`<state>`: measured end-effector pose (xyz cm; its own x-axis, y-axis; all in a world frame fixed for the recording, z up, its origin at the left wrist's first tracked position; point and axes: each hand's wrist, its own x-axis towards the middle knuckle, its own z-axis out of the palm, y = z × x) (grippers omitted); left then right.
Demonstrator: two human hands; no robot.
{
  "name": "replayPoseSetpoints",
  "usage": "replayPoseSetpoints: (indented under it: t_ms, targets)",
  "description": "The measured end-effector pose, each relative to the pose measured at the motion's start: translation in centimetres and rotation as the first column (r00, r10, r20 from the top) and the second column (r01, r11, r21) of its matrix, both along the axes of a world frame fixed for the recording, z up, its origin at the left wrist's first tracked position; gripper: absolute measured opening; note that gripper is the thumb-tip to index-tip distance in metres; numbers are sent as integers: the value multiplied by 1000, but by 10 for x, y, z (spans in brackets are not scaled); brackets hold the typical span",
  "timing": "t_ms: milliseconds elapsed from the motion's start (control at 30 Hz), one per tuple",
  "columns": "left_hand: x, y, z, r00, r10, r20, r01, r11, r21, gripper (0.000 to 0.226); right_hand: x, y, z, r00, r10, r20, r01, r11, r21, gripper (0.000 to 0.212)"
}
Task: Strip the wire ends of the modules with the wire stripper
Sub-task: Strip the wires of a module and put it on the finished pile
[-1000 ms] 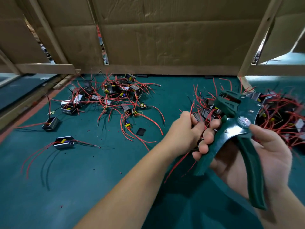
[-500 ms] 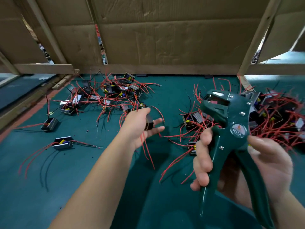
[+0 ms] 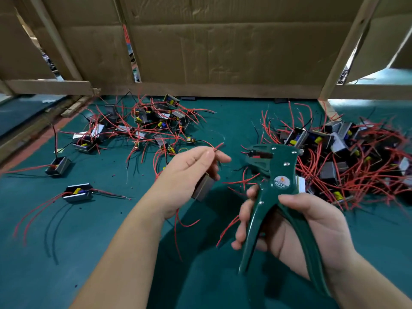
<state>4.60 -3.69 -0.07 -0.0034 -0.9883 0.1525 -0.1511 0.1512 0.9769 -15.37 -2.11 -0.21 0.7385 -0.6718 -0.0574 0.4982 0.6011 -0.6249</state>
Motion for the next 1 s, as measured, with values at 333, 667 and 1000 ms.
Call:
replayPoseSetpoints:
  t_ms: [333,667,1000]
  targets:
    - [-10,7,0,982,-173,73,173,985,6,18,0,-2,2,974,-210,-86,190,962,-194,75]
    - [-12,7,-1,983,-127,-135,146,978,146,16,-2,-4,1,950,-286,-121,259,945,-197,80]
    - [-10,6,5,964,1,-266,-6,1000,-20,12,-11,-9,10,979,140,146,-133,989,-60,56]
